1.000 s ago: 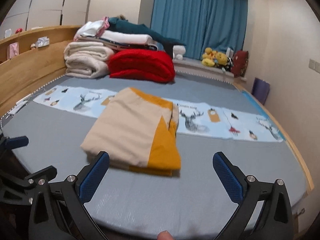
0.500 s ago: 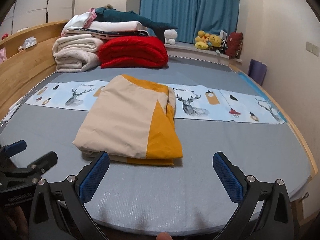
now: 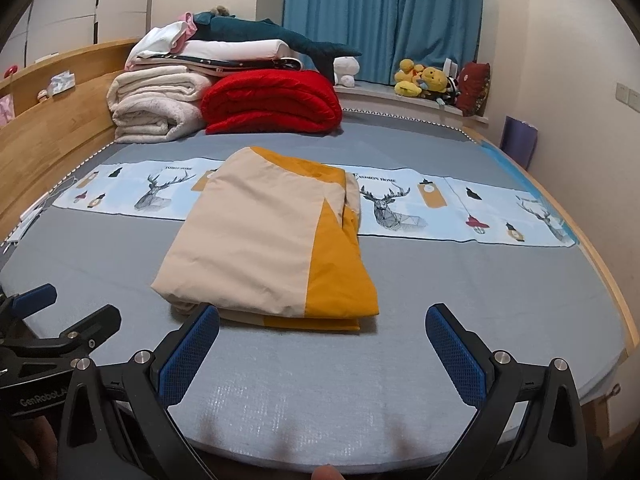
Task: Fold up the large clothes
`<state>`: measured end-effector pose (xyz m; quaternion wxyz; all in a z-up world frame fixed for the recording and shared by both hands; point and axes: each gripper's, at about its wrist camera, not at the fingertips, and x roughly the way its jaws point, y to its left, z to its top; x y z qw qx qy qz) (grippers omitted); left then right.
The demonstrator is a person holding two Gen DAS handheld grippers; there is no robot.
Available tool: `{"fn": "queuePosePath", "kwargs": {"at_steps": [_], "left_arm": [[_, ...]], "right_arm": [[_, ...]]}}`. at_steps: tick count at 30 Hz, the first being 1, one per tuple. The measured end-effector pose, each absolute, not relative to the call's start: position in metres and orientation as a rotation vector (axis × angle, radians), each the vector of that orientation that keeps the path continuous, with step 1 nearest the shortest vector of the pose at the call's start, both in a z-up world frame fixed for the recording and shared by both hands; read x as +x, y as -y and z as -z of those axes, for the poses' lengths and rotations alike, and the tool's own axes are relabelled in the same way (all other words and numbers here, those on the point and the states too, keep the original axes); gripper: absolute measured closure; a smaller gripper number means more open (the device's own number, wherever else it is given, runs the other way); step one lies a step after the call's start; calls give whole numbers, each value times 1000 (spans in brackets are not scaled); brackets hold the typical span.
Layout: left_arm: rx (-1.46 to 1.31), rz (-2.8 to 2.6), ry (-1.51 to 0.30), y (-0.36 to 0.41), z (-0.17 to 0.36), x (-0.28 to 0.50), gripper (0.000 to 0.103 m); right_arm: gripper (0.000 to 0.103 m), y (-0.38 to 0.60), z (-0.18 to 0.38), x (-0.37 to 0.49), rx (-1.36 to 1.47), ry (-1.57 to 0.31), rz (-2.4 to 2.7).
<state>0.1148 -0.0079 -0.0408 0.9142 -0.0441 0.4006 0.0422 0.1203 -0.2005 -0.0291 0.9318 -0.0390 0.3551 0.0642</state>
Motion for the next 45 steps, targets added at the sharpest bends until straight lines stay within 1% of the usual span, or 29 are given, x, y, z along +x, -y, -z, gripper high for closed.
{"fn": "queuePosePath", "kwargs": {"at_steps": [45], "left_arm": [[-94, -66, -846, 15, 49, 121, 1]], "right_arm": [[0, 198, 29, 119, -89, -720, -147]]}}
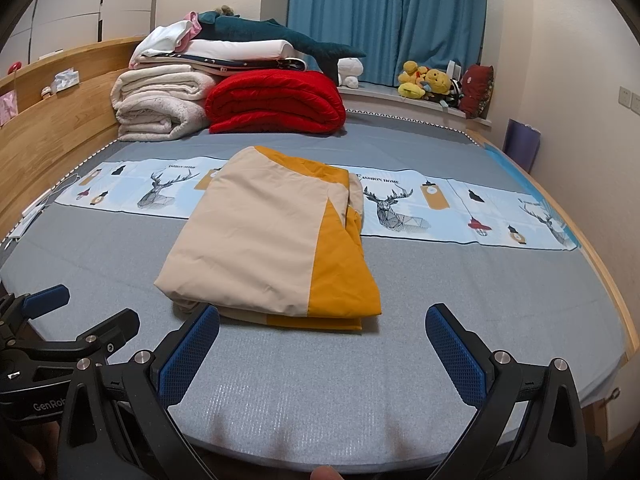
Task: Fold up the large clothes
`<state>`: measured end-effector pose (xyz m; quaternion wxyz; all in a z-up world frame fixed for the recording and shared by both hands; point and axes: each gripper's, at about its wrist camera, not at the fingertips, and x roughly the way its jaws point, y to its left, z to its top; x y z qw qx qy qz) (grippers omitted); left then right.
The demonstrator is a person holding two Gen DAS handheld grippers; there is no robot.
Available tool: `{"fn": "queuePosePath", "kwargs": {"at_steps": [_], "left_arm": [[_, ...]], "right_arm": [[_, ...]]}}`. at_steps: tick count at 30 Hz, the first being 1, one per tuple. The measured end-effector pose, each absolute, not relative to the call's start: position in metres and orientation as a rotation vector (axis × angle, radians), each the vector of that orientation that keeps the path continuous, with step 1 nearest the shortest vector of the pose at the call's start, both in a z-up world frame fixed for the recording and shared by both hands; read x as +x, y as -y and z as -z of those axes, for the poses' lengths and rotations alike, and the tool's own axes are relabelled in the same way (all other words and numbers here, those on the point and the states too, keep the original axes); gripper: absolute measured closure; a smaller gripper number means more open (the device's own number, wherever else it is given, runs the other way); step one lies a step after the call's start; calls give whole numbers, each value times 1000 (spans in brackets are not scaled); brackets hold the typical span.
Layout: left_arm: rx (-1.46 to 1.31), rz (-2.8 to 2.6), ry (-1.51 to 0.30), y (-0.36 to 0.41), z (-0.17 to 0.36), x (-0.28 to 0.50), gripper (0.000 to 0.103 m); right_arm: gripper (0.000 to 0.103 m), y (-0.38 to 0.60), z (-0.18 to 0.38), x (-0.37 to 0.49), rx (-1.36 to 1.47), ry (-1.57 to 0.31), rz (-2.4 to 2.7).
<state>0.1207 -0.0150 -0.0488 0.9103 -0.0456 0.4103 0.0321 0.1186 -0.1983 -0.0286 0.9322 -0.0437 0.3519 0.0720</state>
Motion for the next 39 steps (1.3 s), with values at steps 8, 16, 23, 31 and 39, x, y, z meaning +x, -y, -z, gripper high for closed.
{"fn": "queuePosePath", "kwargs": {"at_steps": [8, 16, 23, 31, 39], "left_arm": [[-97, -64, -848, 16, 50, 121, 1], [-97, -63, -848, 15, 49, 121, 1], [-98, -62, -851, 16, 51, 122, 1], [-98, -62, -851, 17, 52, 121, 1], [-101, -59, -857, 18, 55, 121, 1]], "right_arm": [[0, 198, 29, 119, -90, -721, -147], [0, 198, 28, 119, -90, -720, -146], [0, 198, 28, 119, -90, -721, -146], [0, 198, 28, 119, -90, -721, -146], [0, 198, 28, 119, -90, -723, -146]]}}
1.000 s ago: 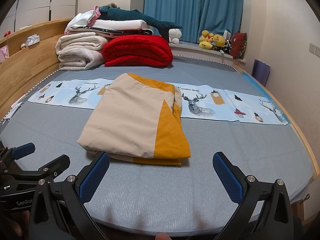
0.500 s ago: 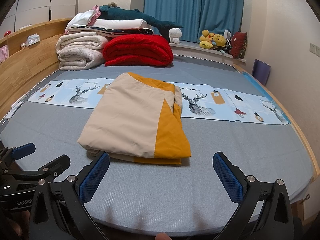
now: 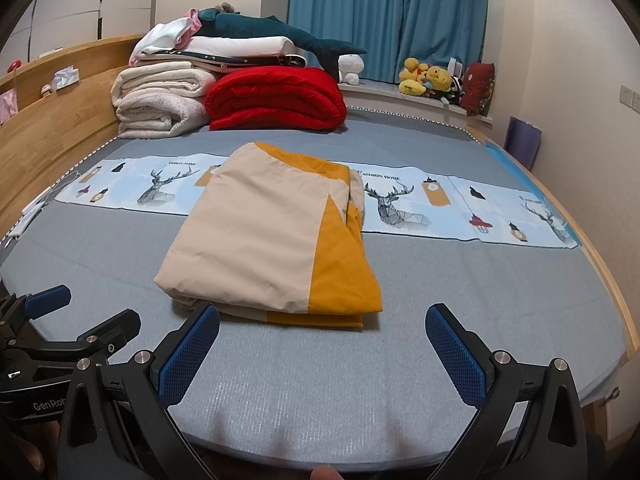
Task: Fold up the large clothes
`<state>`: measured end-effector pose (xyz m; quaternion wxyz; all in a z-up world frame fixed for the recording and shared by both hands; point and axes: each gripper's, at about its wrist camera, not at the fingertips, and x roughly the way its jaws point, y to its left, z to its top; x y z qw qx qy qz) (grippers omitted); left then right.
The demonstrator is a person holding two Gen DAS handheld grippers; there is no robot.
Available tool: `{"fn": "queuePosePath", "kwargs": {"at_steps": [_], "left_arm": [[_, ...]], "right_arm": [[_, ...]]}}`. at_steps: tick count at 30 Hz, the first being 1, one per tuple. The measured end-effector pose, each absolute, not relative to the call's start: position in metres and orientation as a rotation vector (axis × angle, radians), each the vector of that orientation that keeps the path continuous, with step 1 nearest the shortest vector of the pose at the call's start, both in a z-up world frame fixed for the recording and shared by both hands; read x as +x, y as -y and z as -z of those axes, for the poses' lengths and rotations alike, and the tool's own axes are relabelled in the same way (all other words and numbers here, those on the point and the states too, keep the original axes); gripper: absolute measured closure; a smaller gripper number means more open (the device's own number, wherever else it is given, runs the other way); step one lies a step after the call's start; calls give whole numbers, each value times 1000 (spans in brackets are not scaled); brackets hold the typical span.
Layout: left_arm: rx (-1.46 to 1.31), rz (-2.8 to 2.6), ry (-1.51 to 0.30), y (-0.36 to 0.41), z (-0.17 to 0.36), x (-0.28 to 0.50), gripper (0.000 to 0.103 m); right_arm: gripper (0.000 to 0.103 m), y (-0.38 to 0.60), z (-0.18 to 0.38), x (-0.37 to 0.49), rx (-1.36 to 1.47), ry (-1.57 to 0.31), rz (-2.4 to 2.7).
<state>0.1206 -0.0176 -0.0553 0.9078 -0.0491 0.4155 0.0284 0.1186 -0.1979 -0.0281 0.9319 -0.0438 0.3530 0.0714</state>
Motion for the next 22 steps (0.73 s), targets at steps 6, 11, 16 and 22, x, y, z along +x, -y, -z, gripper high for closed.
{"fn": "queuePosePath", "kwargs": {"at_steps": [6, 11, 16, 22], "left_arm": [[-102, -56, -860, 19, 57, 120, 1], [-103, -57, -860, 18, 57, 120, 1], [-103, -56, -860, 19, 57, 120, 1], [-103, -54, -862, 17, 57, 121, 1]], "right_arm": [[0, 198, 28, 119, -89, -723, -146], [0, 198, 28, 119, -90, -723, -147], [0, 199, 27, 119, -90, -723, -147], [0, 199, 27, 119, -90, -723, -147]]}}
